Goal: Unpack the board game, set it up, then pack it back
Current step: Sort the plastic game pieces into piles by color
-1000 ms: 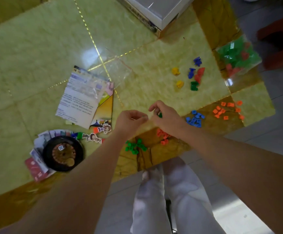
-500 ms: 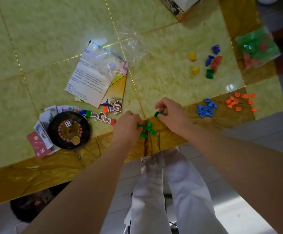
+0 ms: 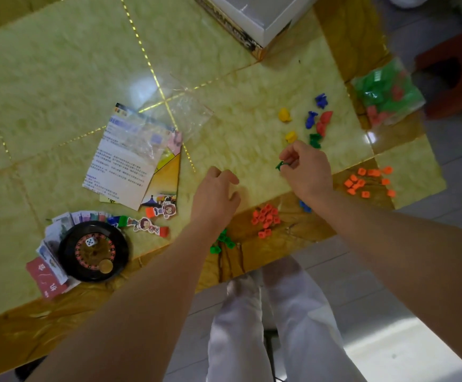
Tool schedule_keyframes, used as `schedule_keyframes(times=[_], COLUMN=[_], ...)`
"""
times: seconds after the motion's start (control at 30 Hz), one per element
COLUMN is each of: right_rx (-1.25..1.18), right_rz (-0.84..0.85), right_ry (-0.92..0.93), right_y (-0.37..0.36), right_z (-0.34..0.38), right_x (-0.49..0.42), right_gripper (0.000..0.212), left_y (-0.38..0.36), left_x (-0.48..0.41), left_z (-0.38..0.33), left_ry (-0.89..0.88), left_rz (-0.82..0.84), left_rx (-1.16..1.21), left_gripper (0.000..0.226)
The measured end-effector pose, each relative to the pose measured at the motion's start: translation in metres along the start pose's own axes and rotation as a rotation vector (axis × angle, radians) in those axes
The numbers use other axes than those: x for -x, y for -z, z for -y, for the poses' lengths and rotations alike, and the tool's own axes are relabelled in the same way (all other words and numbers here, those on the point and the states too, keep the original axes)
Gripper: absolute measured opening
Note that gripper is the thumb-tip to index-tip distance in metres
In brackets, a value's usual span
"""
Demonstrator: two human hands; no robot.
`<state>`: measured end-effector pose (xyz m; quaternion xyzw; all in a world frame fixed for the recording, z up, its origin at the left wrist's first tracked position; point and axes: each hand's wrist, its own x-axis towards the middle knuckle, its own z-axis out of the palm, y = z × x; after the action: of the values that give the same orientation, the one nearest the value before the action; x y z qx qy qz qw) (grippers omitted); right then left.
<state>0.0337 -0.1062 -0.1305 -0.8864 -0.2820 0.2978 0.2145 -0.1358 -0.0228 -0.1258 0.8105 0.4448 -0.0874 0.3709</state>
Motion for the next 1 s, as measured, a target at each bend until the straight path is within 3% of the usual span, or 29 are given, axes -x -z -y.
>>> schedule_keyframes(times=[0.37,0.47,0.63,0.73,0.83,1.0], right_rx=[-0.057,-0.035,-0.111,-0.146,-0.025,0.452], right_rz=[-0.013,-0.029,0.019,0.07,0.11,0.296], right_ry=[-0.048,-0.055,-0.095,-0.123,-0.034,0.233], right_y=[0.04,0.05,0.056,0.058,0.065,0.067], right_z=[-0.047,-0.053,-0.057,-0.057,-0.054,-0.047], right_x=[-0.055,-0.065,-0.072,-0.079,-0.088,-0.096], right_gripper=[0.025,0.038,0.081,0.087,0.103,0.131], left_y=[-0.027,-0.033,-0.044,-0.047,-0.044,-0.035], left_x=[-0.09,-0.104,-0.117,-0.124,-0.127,-0.129], left_z=[-0.089,-0.105,-0.125,-0.135,-0.139,-0.128], left_ry=[-0.014,0.028,0.064,0.026,0.006,0.112], left_rz=[0.011,0.016,0.058,0.092,0.074,-0.027], left_rx=[0.108,0.092,0.127,0.149,0.125,0.084], left_gripper=[0.075,0.075,0.074,0.069,0.064,0.044])
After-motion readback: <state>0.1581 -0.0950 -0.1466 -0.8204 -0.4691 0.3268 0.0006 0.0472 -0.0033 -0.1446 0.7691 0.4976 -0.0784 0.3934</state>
